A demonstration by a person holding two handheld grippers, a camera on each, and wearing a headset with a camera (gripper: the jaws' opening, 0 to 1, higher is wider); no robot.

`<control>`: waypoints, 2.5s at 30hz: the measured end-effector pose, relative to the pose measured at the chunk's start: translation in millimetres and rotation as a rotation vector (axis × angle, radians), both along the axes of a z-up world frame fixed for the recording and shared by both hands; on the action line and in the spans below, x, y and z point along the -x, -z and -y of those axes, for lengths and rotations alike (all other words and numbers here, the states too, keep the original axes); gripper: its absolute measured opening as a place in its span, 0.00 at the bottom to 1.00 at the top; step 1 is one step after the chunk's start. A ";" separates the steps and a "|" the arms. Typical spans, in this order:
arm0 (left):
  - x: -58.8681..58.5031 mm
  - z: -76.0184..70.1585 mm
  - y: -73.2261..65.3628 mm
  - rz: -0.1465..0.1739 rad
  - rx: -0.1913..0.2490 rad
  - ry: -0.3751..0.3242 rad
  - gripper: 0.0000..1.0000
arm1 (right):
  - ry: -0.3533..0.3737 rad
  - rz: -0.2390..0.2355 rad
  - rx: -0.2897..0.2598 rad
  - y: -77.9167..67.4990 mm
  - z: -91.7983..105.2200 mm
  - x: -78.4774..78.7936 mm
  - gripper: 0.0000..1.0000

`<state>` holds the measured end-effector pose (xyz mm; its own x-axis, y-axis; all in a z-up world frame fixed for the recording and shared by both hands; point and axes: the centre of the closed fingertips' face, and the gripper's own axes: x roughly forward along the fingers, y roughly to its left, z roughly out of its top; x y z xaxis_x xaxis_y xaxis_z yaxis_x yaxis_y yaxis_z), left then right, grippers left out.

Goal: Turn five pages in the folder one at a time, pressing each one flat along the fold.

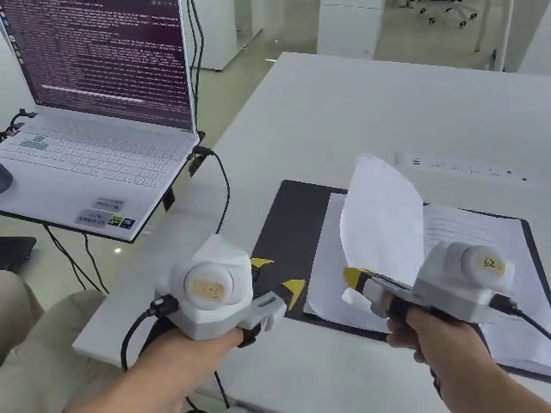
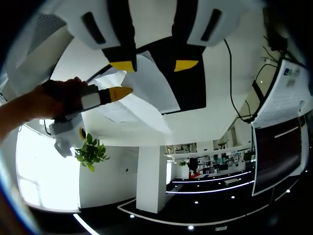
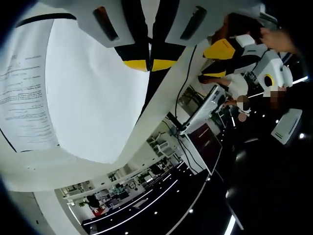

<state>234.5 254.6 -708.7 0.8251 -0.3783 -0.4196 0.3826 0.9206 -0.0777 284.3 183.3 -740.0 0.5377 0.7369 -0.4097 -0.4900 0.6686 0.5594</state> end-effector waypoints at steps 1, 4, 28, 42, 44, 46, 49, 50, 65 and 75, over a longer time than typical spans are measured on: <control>2.2 -3.0 4.2 -0.011 0.002 -0.008 0.27 | -0.008 -0.006 0.002 2.5 -2.8 0.4 0.00; 6.7 -7.1 10.9 -0.025 0.004 -0.015 0.27 | -0.028 -0.024 0.018 13.9 -11.6 0.1 0.00; 15.1 -4.4 43.7 -0.100 -0.006 -0.007 0.25 | -0.137 -0.137 -0.004 50.2 -37.2 23.7 0.03; -31.7 64.1 68.0 -0.055 -0.040 0.155 0.20 | 0.002 -0.122 -0.080 29.8 55.5 -5.4 0.00; -41.3 71.2 74.5 -0.057 -0.048 0.154 0.19 | 0.027 -0.126 -0.073 31.5 71.8 -13.3 0.00; -48.5 75.6 80.9 -0.058 -0.062 0.149 0.17 | 0.048 -0.126 -0.067 32.5 85.3 -21.5 0.00; -53.8 75.8 95.8 -0.088 -0.108 0.133 0.17 | 0.067 -0.130 -0.055 35.0 99.1 -33.6 0.00; -54.0 75.6 97.0 -0.090 -0.108 0.126 0.16 | 0.068 -0.130 -0.057 35.3 101.5 -36.5 0.00; -49.6 61.6 111.4 -0.102 -0.123 0.045 0.13 | 0.108 -0.205 -0.085 52.7 112.1 -81.0 0.00; -49.7 61.3 111.5 -0.089 -0.120 0.042 0.12 | 0.159 -0.254 -0.190 59.8 114.4 -125.2 0.00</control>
